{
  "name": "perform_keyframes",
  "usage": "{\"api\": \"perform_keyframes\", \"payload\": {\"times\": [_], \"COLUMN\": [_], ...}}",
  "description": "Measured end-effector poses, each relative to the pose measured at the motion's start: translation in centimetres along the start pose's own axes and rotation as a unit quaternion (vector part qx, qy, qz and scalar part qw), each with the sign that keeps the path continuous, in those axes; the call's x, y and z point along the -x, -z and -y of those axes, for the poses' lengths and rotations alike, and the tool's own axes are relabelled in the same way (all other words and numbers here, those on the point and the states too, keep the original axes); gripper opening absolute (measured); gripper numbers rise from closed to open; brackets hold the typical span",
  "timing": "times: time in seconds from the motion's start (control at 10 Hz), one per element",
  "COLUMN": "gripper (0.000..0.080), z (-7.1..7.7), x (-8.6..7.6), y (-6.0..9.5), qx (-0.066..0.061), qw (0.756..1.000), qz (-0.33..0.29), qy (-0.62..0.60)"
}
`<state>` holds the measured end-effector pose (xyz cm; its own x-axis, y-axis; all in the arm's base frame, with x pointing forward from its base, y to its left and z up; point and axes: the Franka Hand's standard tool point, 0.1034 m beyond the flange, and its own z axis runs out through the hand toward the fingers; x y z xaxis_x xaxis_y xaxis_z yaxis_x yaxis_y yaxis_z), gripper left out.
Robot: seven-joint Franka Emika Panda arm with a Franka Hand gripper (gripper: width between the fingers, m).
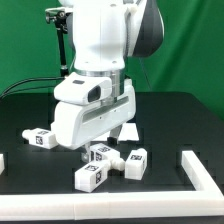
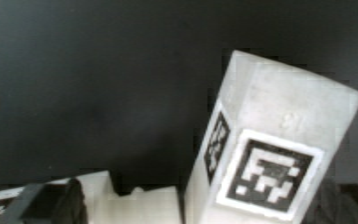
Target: Assemble one leg
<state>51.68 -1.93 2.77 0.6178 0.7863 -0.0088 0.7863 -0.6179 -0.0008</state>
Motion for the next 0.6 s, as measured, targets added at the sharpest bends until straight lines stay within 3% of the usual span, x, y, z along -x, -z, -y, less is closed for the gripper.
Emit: {"api": "perform_keyframes", "payload": {"times": [0.3,0.6], "gripper": [0.0649,0.0649], "z": [-0.1,1.6], "x": [0.0,-0.4], "y": [0.0,1.6], "qx": [0.004,-0.009], "qw": [1.0,0.999], "qz": [-0.003,0.01], "qy": [0.001,-0.045]}}
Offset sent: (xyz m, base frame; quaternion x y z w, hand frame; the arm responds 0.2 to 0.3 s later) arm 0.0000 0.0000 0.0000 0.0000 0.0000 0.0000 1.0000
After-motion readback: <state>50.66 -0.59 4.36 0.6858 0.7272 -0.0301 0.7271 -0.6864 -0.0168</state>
